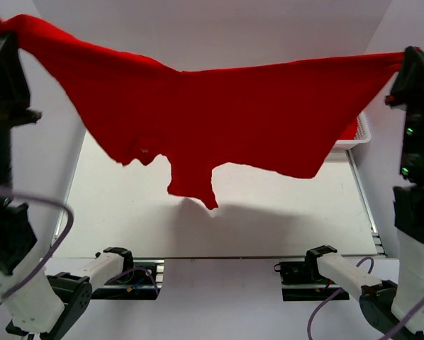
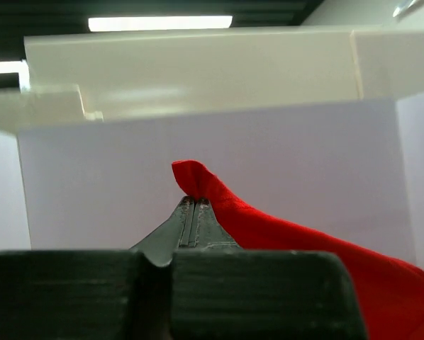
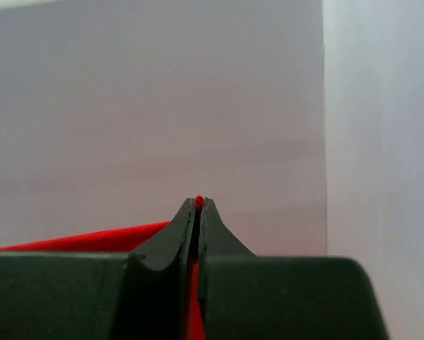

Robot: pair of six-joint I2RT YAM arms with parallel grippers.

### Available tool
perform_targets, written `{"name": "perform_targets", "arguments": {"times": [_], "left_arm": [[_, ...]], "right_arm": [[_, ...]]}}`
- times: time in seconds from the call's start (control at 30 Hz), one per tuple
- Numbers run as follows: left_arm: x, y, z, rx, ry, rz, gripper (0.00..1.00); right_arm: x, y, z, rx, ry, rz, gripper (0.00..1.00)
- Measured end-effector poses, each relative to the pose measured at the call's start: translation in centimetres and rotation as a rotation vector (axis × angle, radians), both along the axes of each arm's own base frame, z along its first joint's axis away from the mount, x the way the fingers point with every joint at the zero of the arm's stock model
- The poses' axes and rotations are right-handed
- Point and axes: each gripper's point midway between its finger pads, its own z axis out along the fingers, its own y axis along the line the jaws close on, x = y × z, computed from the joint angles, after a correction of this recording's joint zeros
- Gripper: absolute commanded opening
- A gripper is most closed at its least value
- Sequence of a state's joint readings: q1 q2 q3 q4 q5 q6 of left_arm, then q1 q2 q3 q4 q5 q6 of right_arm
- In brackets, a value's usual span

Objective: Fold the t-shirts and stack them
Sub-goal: Flatten out the tshirt

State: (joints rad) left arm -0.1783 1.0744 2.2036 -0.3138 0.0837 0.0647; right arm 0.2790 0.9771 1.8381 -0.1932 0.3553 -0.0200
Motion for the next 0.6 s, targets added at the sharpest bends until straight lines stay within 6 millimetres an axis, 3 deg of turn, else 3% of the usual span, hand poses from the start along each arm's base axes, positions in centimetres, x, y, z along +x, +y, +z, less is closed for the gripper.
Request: {"name": "perform_targets", "arguments": {"times": [0.17,0.27,0.33,0.4,0.47,0.53,0.6], "left_arm": [[-6.0,0.2,2.6,0.018,-0.138,-0.023,0.0],[-7.2,0.2,3.2,0.025,-0.176,-0.031,0.0],[-6.7,-0.1,3.4,0.031,-0.18,-0.037,0.0],[-5.4,-0.3,3.6,0.031,-0.173,-0.037,0.0],[-2.7,-0.4,3.2,0.021,-0.138,-0.024,0.0],[1.8,-0.6,2.0,0.011,-0.065,0.002,0.0],[7.6,-0.9,-0.2,0.013,0.032,0.031,0.0]], "right_arm": [[-5.6,-1.5,2.9,0.012,-0.118,-0.001,0.0],[-7.2,-1.9,3.7,0.018,-0.153,-0.001,0.0],[-7.2,-1.9,3.6,0.018,-0.152,-0.002,0.0],[-6.2,-1.7,3.0,0.018,-0.13,-0.006,0.0],[-4.6,-1.5,1.8,0.021,-0.09,-0.012,0.0],[-1.7,-1.0,-0.3,0.019,-0.024,-0.023,0.0],[2.3,-0.1,-3.5,0.02,0.07,-0.033,0.0]]}}
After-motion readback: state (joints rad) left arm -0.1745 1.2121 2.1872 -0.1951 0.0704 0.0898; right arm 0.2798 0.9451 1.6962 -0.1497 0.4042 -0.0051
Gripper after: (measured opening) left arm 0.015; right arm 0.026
